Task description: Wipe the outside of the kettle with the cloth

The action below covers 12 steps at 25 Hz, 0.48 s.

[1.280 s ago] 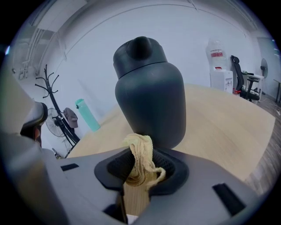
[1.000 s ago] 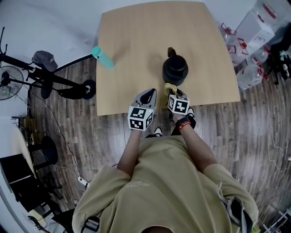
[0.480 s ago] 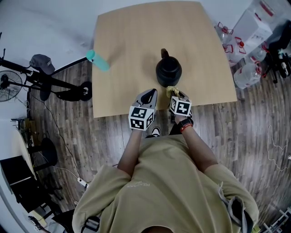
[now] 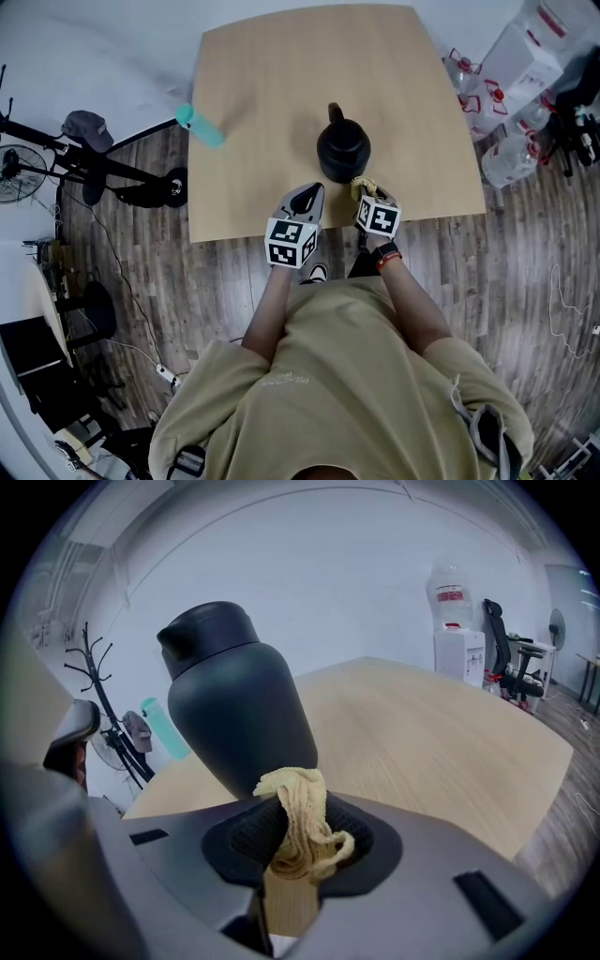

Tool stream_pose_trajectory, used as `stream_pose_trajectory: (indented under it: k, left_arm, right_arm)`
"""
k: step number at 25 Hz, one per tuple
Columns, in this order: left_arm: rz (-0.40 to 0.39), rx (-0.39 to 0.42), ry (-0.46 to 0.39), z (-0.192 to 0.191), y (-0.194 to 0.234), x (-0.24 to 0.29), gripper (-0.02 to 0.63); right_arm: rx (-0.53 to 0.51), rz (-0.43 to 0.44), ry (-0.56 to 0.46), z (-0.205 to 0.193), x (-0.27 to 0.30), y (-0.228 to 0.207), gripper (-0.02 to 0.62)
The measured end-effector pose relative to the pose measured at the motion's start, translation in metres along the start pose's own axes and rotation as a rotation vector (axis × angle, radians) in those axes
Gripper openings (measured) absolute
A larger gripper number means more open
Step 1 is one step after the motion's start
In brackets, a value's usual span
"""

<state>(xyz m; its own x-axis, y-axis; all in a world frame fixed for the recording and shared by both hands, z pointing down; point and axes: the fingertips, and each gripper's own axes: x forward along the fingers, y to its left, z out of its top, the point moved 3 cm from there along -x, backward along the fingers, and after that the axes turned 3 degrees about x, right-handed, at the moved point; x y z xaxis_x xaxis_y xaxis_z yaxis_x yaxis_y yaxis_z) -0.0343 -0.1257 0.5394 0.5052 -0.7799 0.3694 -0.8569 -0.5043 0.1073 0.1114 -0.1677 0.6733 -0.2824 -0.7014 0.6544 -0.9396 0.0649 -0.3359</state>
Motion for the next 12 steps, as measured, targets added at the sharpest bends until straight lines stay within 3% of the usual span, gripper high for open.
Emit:
stream_pose_trajectory:
  k: [6, 12]
  left_arm:
    - [0.002, -0.018, -0.013, 0.006, -0.003, 0.005, 0.025]
    - [0.009, -0.040, -0.025, 0.017, -0.003, 0.009, 0.025]
  right_arm:
    - [0.006, -0.033, -0.024, 0.015, 0.003, -0.022, 0.118]
    - [0.068, -0.043, -0.096, 0.055, -0.014, -0.035, 0.118]
